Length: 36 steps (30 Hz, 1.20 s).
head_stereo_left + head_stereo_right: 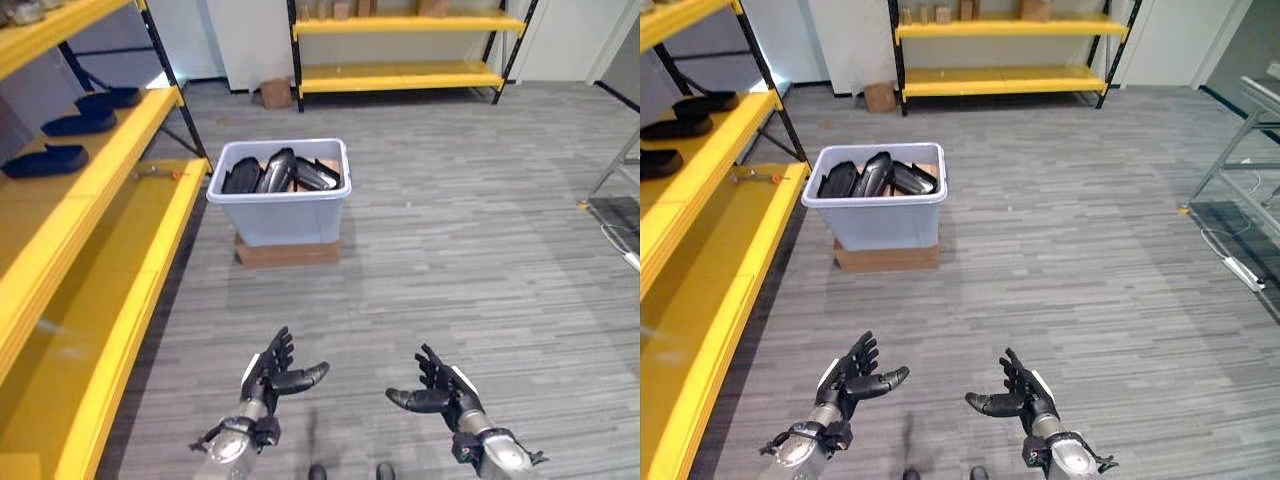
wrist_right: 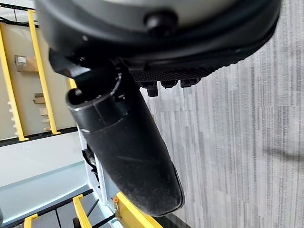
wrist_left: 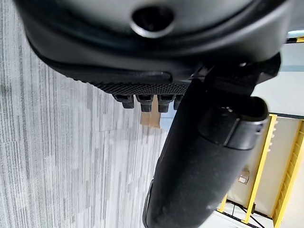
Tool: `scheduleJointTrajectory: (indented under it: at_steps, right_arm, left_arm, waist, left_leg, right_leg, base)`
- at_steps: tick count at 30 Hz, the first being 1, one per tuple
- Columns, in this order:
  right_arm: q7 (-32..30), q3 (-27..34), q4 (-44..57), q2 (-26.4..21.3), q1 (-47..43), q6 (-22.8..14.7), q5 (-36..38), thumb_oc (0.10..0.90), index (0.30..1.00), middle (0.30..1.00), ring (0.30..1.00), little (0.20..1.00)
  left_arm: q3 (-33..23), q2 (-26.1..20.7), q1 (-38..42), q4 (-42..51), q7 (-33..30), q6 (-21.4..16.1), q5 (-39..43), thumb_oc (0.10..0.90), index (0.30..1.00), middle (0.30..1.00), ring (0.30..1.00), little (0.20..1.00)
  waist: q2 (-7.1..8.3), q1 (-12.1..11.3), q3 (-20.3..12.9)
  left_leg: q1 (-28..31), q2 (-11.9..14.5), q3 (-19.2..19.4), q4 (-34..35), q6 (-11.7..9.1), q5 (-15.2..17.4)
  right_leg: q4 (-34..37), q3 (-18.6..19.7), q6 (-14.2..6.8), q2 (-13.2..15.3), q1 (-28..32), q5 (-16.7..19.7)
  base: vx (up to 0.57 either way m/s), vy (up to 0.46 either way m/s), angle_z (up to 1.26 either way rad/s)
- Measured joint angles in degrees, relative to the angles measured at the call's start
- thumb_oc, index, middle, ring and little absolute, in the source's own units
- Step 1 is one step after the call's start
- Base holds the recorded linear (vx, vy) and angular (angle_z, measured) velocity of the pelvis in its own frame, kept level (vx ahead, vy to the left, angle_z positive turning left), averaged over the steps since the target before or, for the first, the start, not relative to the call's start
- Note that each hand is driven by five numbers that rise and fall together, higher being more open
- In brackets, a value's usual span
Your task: Move parts from the plastic box to the shelf.
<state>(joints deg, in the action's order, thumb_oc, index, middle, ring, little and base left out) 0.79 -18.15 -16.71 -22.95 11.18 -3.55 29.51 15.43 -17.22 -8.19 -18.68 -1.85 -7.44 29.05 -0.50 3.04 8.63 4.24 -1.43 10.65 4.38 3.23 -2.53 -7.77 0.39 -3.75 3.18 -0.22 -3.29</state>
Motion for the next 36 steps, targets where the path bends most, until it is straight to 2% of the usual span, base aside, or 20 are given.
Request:
scheduleJointTrajectory:
  at_steps: [2,4,7,8,11,12,14,17,19,21,22,23,24,26,28,29,30,32,35,36]
  right_arm:
    - [0.2,1.0,0.1,0.2,0.1,-0.2,0.0,0.900,1.000,1.000,1.000,1.000]
    - [0.0,1.7,-0.1,0.1,0.1,-0.2,0.0,0.900,1.000,1.000,1.000,1.000]
    - [0.0,1.3,-0.3,0.4,-0.3,-0.2,0.1,0.900,1.000,1.000,1.000,1.000]
    - [0.1,1.2,-0.3,0.6,-0.4,-0.2,1.6,0.900,1.000,1.000,1.000,1.000]
    - [0.5,0.8,-0.2,0.9,-0.8,-0.2,2.7,0.900,1.000,1.000,1.000,1.000]
    - [0.5,0.8,-0.2,0.7,-0.6,-0.2,2.8,0.900,1.000,1.000,1.000,1.000]
    - [0.5,0.8,-0.2,0.7,-0.6,-0.2,2.7,0.900,1.000,1.000,1.000,1.000]
    - [0.5,0.9,-0.2,0.6,0.7,-0.1,2.7,0.900,1.000,1.000,1.000,1.000]
    - [0.6,0.9,-0.3,0.5,1.7,0.0,2.7,0.900,1.000,1.000,1.000,1.000]
    - [0.6,1.0,-0.2,0.3,1.7,0.1,2.7,0.900,1.000,1.000,1.000,1.000]
    - [0.6,1.2,0.1,-0.7,1.7,0.0,2.7,0.900,1.000,1.000,1.000,1.000]
    - [0.5,1.2,0.1,-1.1,1.1,-0.1,2.7,0.900,1.000,1.000,1.000,1.000]
    - [0.5,1.7,0.0,-1.4,-1.0,-0.3,2.7,0.900,1.000,1.000,1.000,1.000]
    - [0.4,2.7,0.1,-1.5,-1.4,-0.7,2.7,0.900,1.000,1.000,1.000,1.000]
    - [0.3,3.9,-0.1,-1.4,-2.1,-1.3,2.8,0.900,1.000,1.000,1.000,1.000]
    - [0.3,4.0,-0.3,-1.5,-2.2,-1.4,2.9,0.900,1.000,1.000,1.000,1.000]
    - [0.3,4.1,-0.4,-1.8,-2.1,-1.4,3.3,0.900,1.000,1.000,1.000,1.000]
    - [0.0,4.0,-0.4,-1.9,-1.8,-1.6,3.3,0.900,1.000,1.000,1.000,1.000]
    - [-0.2,4.0,-0.4,-1.9,-1.2,-1.9,3.3,0.900,1.000,1.000,1.000,1.000]
    - [-0.8,4.3,-0.7,-1.1,-1.1,-1.9,5.4,0.900,1.000,1.000,1.000,1.000]
  left_arm:
    - [0.0,-0.1,0.7,-0.1,0.0,0.0,0.0,0.900,1.000,1.000,1.000,1.000]
    - [0.2,0.0,1.4,-0.1,0.0,-0.1,0.3,0.900,1.000,1.000,1.000,1.000]
    - [0.1,-0.2,1.9,-0.5,0.0,0.0,2.8,0.900,1.000,1.000,1.000,1.000]
    - [0.3,-0.5,1.8,-0.5,0.0,0.0,2.8,0.900,1.000,1.000,1.000,1.000]
    - [0.2,-1.7,2.3,-0.5,0.2,0.0,2.7,0.900,1.000,1.000,1.000,1.000]
    - [0.0,-1.7,2.5,-0.5,0.1,0.0,2.5,0.900,1.000,1.000,1.000,1.000]
    - [0.0,-1.7,3.0,-0.7,0.2,0.0,2.2,0.900,1.000,1.000,1.000,1.000]
    - [0.1,-0.3,2.6,-1.2,1.3,0.0,2.4,0.900,1.000,1.000,1.000,1.000]
    - [0.3,1.1,1.5,-1.2,2.3,0.0,2.8,0.900,1.000,1.000,1.000,1.000]
    - [0.7,1.8,0.4,-1.2,2.4,0.0,4.5,0.900,1.000,1.000,1.000,1.000]
    - [1.2,2.0,0.2,-1.0,2.4,0.0,4.5,0.900,1.000,1.000,1.000,1.000]
    - [1.0,1.8,0.6,-0.8,2.4,-0.1,4.5,0.900,1.000,1.000,1.000,1.000]
    - [0.6,1.6,2.0,-1.4,2.3,-0.1,4.6,0.900,1.000,1.000,1.000,1.000]
    - [0.7,1.7,3.3,-1.7,2.4,-0.1,4.7,0.900,1.000,1.000,1.000,1.000]
    - [0.7,2.1,4.5,-2.4,2.3,-0.1,6.1,0.900,1.000,1.000,1.000,1.000]
    - [0.8,1.8,4.8,-2.4,2.4,-0.1,6.7,0.900,1.000,1.000,1.000,1.000]
    - [1.0,1.7,5.2,-2.4,2.3,-0.2,6.7,0.900,1.000,1.000,1.000,1.000]
    - [1.3,1.6,4.1,-2.4,2.3,-0.3,6.7,0.900,1.000,1.000,1.000,1.000]
    - [1.3,1.5,3.7,-2.5,2.4,-0.2,6.7,0.900,1.000,1.000,1.000,1.000]
    - [1.2,1.6,3.7,-2.6,2.3,-0.2,6.8,0.900,1.000,1.000,1.000,1.000]
  waist:
    - [-0.32,0.0,1.0]
    - [-0.79,0.5,2.1]
    - [0.36,0.1,4.0]
    - [0.52,-0.2,4.7]
    - [1.10,0.6,5.4]
    - [1.42,0.9,5.4]
    - [1.51,1.5,5.3]
    - [2.49,3.0,5.1]
    - [2.37,2.9,4.1]
    - [1.02,3.0,2.0]
    - [-0.85,3.1,0.3]
    - [-1.12,2.8,0.1]
    - [-0.99,3.0,0.2]
    - [-0.50,3.1,0.1]
    - [0.89,2.8,0.2]
    - [1.84,2.7,0.5]
    - [2.76,2.2,0.8]
    - [3.44,0.6,1.0]
    - [4.11,1.5,1.3]
    - [5.06,1.0,1.8]
  left_leg:
    - [0.0,-0.9,-0.6,0.0,1.2,0.6]
    - [0.3,-1.7,-1.3,-0.2,1.9,0.3]
    - [0.6,-3.1,-1.3,-1.1,3.1,0.8]
    - [1.0,-3.2,-1.4,-0.9,3.7,1.6]
    - [1.0,-3.0,-1.4,-1.0,4.0,1.8]
    - [1.1,-3.0,-1.3,-1.0,3.6,2.4]
    - [1.0,-2.7,-1.7,-1.1,3.2,2.9]
    - [4.2,-3.4,-4.1,-0.8,2.3,4.8]
    - [7.4,-3.2,-5.7,0.3,1.0,6.2]
    - [7.8,-1.5,-6.8,0.2,-0.5,7.8]
    - [8.1,0.7,-7.7,-0.1,-1.8,8.4]
    - [8.5,1.8,-7.7,-0.1,-1.9,8.4]
    - [8.5,3.6,-8.2,-2.6,-3.5,8.6]
    - [7.8,4.3,-8.1,-6.6,-4.8,9.3]
    - [3.4,4.4,-8.0,-18.6,-8.1,10.6]
    - [-1.0,4.1,-8.9,-28.5,-8.8,10.4]
    - [-6.7,4.0,-10.3,-39.3,-11.5,8.3]
    - [-11.4,3.0,-14.0,-49.1,-11.3,6.5]
    - [-15.8,3.8,-12.7,-44.8,-10.0,6.4]
    - [-16.4,4.5,-9.8,-36.6,-9.2,6.3]
  right_leg:
    - [-5.6,0.0,-0.7,1.0,-2.1,-1.7]
    - [-15.7,1.4,-2.4,1.8,-7.0,-3.0]
    - [-29.2,2.0,-3.1,3.3,-14.0,-1.9]
    - [-30.8,0.1,-3.2,3.2,-15.9,-2.7]
    - [-20.8,0.4,-3.6,1.4,-17.5,-3.4]
    - [-17.6,-1.2,-2.7,1.2,-18.5,-2.7]
    - [-5.9,-2.3,-3.7,0.4,-18.6,-0.2]
    - [1.8,-0.7,-2.7,0.2,-16.2,5.5]
    - [2.1,-0.7,-1.5,0.1,-13.1,8.6]
    - [1.8,-1.2,-0.4,-1.4,-12.7,11.4]
    - [1.8,-2.6,1.0,-3.2,-12.2,10.9]
    - [1.9,-3.0,3.0,-4.3,-11.6,11.3]
    - [1.9,-3.7,4.1,-5.7,-10.1,9.3]
    - [1.9,-4.5,4.1,-6.0,-8.7,8.6]
    - [3.7,-4.7,4.6,-6.0,-5.7,6.5]
    - [4.3,-4.7,5.8,-5.8,-4.7,5.8]
    - [4.4,-4.7,6.7,-5.5,-4.1,5.6]
    - [4.5,-4.9,8.2,-5.9,-2.6,5.6]
    - [5.5,-5.3,8.9,-5.7,-1.1,5.1]
    - [7.0,-5.1,8.6,-5.0,-0.5,5.4]
  base:
    - [-0.01,0.087,0.18]
    - [-0.03,0.102,0.26]
    - [0.08,0.110,0.05]
    - [0.15,0.054,-0.19]
    - [0.25,0.001,-0.11]
    - [0.17,-0.012,0.03]
    - [0.20,-0.028,0.08]
    - [0.22,-0.085,0.38]
    - [0.22,-0.114,0.45]
    - [0.17,-0.089,0.27]
    - [0.20,-0.119,0.29]
    - [0.25,-0.164,0.26]
    - [0.31,-0.238,0.11]
    - [0.17,-0.180,0.17]
    - [0.11,-0.159,0.18]
    - [0.12,-0.097,0.11]
    - [0.09,-0.056,-0.05]
    - [0.07,-0.031,-0.20]
    - [0.16,0.010,0.21]
    - [0.22,0.074,0.17]
